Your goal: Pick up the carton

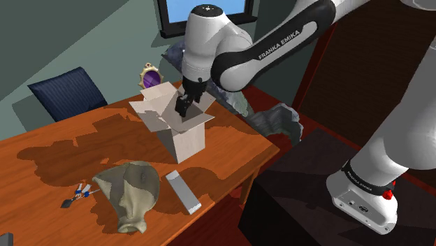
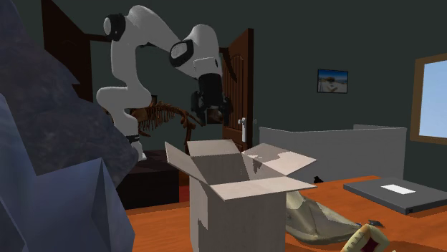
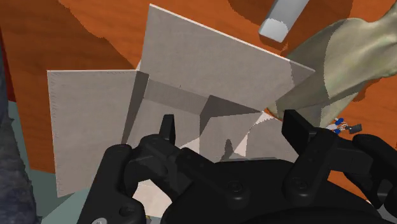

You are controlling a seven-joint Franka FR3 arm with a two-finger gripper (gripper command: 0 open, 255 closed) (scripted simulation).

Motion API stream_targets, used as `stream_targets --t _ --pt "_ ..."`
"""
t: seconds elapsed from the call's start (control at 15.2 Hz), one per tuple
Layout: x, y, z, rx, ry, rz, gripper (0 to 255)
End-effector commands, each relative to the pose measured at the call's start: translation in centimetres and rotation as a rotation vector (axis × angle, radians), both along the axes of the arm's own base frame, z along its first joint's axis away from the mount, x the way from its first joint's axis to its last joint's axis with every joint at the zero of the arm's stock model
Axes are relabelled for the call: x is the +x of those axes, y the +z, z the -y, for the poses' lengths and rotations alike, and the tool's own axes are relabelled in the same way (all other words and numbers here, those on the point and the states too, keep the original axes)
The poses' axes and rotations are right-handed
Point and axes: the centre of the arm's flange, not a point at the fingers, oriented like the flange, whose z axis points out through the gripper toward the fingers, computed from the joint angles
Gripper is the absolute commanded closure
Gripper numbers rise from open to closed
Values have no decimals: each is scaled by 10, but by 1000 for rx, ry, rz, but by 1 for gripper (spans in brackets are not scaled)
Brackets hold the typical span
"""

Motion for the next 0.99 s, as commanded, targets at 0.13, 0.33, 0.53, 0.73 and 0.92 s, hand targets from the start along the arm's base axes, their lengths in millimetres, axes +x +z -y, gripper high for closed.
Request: stream_targets --t 0.13,0.33,0.53,0.73,0.92 --pt "19 -27 -41 -13 40 30 0" --pt "32 -47 -71 -23 69 51 0" --pt "34 -60 -74 -24 72 53 0" --pt "34 -76 -74 -24 72 53 0" --pt "34 -90 -74 -24 72 53 0"
